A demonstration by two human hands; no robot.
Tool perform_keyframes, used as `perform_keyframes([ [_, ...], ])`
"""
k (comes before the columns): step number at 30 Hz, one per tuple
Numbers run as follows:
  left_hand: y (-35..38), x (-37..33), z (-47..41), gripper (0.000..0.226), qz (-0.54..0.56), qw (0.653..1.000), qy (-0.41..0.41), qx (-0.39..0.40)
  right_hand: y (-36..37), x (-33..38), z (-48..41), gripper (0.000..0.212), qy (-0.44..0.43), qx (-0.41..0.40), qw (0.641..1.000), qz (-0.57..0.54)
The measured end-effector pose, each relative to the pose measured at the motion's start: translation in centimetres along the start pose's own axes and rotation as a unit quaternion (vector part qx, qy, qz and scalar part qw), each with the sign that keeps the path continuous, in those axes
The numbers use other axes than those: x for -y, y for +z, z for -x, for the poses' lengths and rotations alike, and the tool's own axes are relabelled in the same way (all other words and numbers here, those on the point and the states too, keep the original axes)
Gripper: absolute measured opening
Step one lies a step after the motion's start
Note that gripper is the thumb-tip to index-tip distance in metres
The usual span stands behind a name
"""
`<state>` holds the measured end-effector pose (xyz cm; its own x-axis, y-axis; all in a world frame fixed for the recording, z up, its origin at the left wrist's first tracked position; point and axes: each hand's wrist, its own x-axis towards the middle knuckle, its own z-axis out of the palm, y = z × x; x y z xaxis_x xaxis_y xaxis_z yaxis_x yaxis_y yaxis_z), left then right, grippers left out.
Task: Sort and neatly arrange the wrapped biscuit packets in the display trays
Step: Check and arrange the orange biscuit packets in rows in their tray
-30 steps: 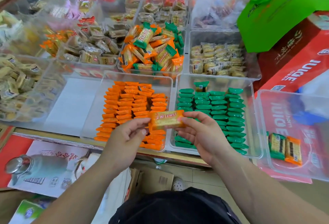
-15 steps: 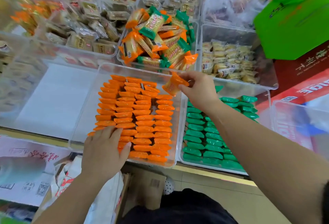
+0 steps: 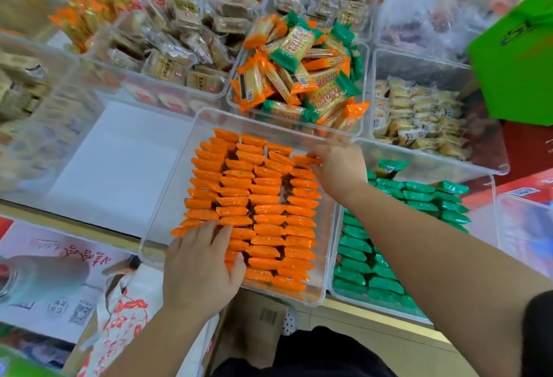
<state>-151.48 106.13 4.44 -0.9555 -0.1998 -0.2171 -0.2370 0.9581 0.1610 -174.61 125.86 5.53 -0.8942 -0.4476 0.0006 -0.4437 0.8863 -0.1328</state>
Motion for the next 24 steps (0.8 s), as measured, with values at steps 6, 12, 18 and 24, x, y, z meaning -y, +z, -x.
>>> perform_keyframes([
  [6, 0.5, 0.1, -0.1, 0.059, -0.011, 1.000, -0.006, 0.000, 0.2, 1.2, -0.7, 0.025, 0.039, 0.053, 0.992, 0.104],
  [12, 0.9, 0.2, -0.1, 0.056, -0.009, 1.000, -0.008, -0.011, 0.0, 2.1, -1.1, 0.021, 0.029, 0.094, 0.978, 0.182],
  [18, 1.0, 0.2, 0.0, 0.052, -0.015, 1.000, -0.008, -0.016, -0.7, 2.0, 2.7, 0.023, -0.033, -0.011, 0.999, 0.010],
  [24, 0.9, 0.1, 0.1, 0.049, -0.014, 1.000, -0.011, -0.020, -1.0, 6.3, 10.4, 0.012, -0.200, 0.184, 0.949, -0.158],
])
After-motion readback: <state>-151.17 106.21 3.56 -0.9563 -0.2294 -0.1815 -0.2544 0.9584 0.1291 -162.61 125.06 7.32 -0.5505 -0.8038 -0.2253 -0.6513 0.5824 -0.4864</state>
